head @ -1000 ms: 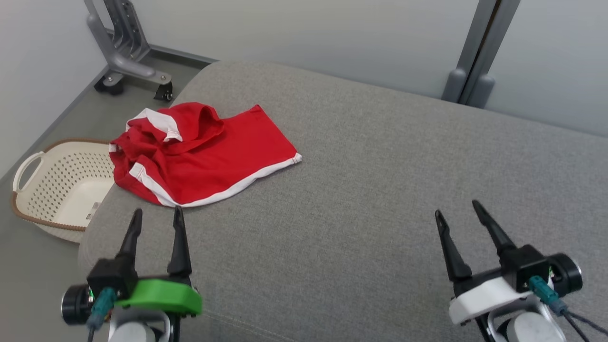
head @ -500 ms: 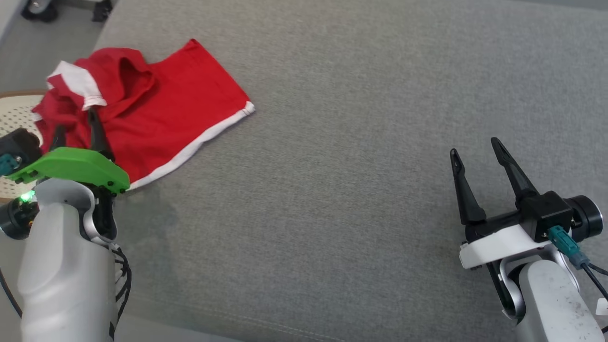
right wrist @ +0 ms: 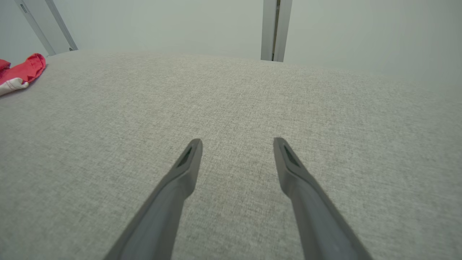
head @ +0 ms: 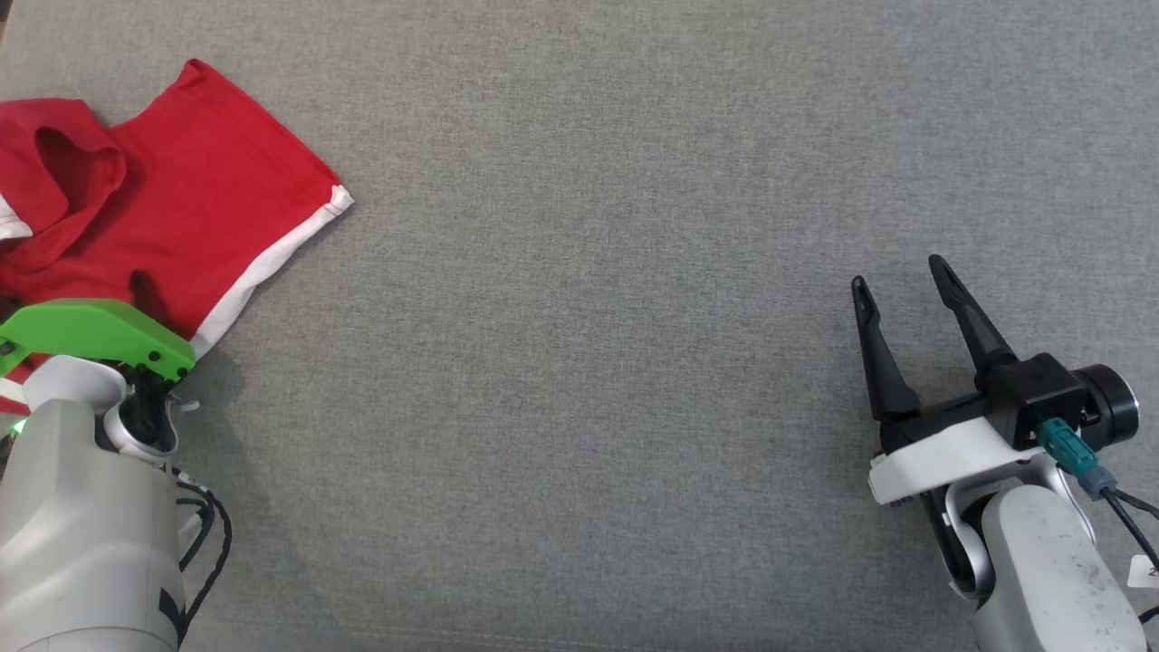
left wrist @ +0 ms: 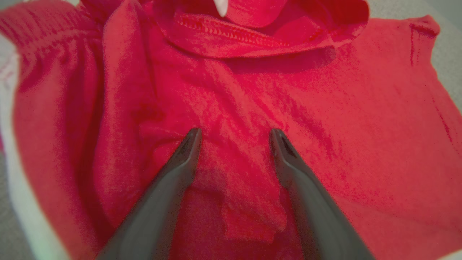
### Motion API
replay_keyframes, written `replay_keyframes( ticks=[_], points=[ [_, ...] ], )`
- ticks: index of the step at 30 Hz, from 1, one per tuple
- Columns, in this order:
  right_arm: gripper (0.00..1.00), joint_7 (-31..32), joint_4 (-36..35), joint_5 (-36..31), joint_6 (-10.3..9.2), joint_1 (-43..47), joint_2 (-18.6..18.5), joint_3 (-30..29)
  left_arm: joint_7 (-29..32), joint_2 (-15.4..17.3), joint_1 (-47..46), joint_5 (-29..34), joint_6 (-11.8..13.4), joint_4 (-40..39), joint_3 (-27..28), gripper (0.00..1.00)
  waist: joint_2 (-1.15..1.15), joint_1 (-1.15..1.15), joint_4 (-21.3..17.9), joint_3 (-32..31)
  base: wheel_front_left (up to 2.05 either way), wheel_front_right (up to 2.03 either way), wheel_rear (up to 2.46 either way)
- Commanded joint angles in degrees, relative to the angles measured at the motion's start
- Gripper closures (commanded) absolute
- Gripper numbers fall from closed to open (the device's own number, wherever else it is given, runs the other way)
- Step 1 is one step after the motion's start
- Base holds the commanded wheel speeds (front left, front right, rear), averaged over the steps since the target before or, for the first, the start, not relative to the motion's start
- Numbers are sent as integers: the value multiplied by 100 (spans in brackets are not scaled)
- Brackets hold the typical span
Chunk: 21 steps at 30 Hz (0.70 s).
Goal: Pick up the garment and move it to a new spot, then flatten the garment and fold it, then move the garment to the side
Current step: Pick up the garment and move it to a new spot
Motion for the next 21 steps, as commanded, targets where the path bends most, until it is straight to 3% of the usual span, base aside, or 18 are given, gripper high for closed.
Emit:
replay_keyframes(
  ticks=[1, 5, 11, 16, 21],
  points=[
    [0, -15, 31, 28, -9, -14, 31, 22, -18, -88, 251, -44, -61, 205, -19, 100, 0, 0, -31, -171, 0, 0, 0],
    [0, -15, 105, 73, -9, 157, 115, 38, -339, -20, 264, -35, -408, 6, -80, 100, 0, 0, -32, -491, 0, 0, 0],
    [0, -15, 159, 151, -9, 421, 286, -9, -552, -4, 249, 109, -700, -731, -330, 100, 0, 0, -64, -1006, 0, 0, 0],
    [0, -15, 179, 202, -9, 585, 402, -20, -270, -152, 474, 120, -829, -1792, -613, 100, 0, 0, -237, -1389, 0, 0, 0],
    [0, -14, 166, 266, -9, 714, 464, -52, 400, -353, 952, 96, -844, -3443, -973, 100, 0, 0, -561, -1665, 0, 0, 0]
  ],
)
